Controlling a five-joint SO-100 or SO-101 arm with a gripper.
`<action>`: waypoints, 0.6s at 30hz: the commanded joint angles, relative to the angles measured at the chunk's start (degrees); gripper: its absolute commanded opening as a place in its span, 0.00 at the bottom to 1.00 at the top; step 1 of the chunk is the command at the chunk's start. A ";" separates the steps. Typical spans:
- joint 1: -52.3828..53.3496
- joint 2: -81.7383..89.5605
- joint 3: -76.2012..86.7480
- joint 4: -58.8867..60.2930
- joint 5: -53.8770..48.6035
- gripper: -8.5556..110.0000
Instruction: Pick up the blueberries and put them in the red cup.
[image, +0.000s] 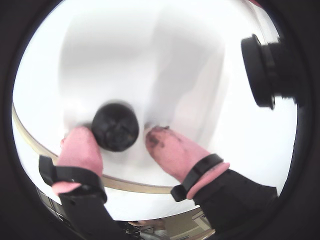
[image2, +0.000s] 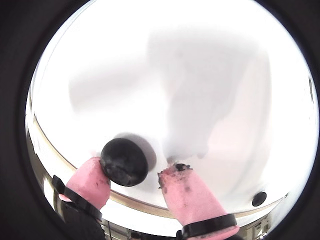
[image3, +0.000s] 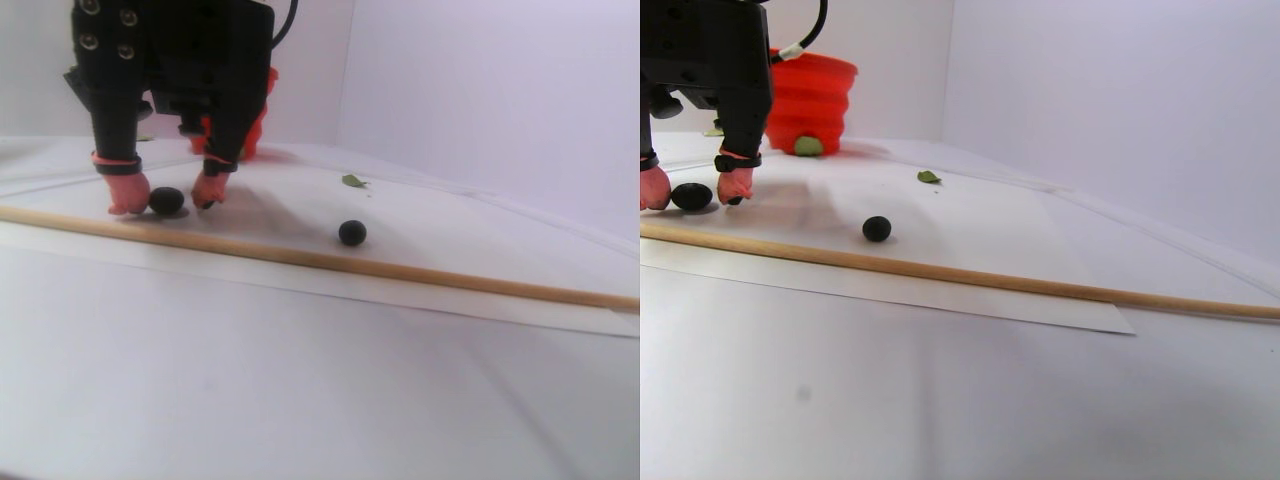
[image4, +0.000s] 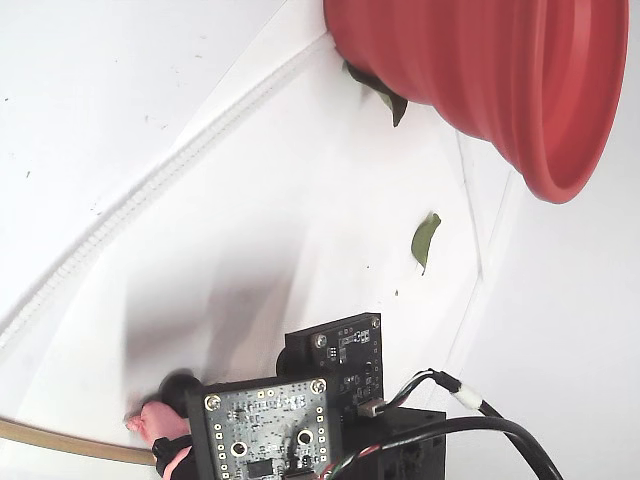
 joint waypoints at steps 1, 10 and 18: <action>-0.79 0.09 -0.26 -1.67 0.70 0.23; -1.85 0.70 0.09 -2.46 1.76 0.23; -1.05 1.14 1.05 -2.46 0.44 0.21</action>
